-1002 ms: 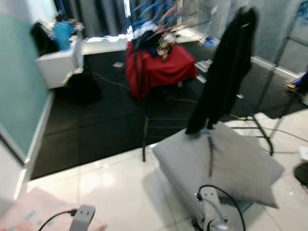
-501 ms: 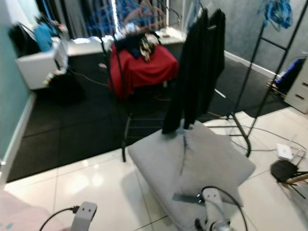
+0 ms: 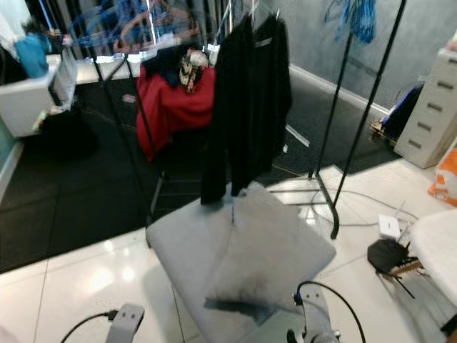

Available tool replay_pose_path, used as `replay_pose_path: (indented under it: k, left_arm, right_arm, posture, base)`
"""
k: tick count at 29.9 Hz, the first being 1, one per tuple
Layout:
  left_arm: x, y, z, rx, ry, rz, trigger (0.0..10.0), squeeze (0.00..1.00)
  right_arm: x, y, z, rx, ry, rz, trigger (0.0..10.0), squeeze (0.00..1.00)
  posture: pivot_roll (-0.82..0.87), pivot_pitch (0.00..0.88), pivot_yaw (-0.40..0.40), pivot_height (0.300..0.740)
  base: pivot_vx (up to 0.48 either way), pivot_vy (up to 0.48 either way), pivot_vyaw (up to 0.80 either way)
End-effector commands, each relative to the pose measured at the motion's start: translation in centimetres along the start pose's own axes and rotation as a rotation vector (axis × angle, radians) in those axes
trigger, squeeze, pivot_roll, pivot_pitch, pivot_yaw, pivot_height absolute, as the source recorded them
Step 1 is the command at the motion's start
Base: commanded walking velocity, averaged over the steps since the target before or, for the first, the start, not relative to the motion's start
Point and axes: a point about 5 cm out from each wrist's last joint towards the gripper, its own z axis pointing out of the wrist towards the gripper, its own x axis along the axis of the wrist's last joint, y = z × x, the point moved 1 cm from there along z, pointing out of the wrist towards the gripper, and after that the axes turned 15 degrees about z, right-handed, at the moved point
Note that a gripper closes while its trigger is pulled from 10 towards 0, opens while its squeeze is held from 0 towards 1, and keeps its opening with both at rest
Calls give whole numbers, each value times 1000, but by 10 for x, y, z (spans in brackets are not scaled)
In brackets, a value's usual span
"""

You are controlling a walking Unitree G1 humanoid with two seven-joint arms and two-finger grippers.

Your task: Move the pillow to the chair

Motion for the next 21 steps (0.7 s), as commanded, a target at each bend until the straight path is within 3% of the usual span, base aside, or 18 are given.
replay_pose_path:
  k: [1, 7, 16, 21]
  left_arm:
    - [-5, 0, -1, -4, -15, -6, 10000, 0]
    - [-5, 0, -1, 3, -15, -11, 10000, 0]
    - [-6, 1, -1, 11, -9, -22, 10000, 0]
    - [-6, 0, -1, 20, -15, -3, 10000, 0]
  right_arm:
    - [2, 0, 0, -1, 5, 5, 10000, 0]
    - [2, 0, 0, -2, 7, 8, 10000, 0]
    - [1, 1, 0, 0, 7, 9, 10000, 0]
    - [1, 0, 0, 3, 11, 13, 10000, 0]
  posture:
    - [-215, 37, 33, 740]
    - [-214, 36, 32, 740]
    - [-214, 24, 32, 740]
    - [-215, 25, 33, 740]
  base:
    - [0, -480, 0]
    - [0, -480, 0]
    - [0, 0, 0]
    - [0, -480, 0]
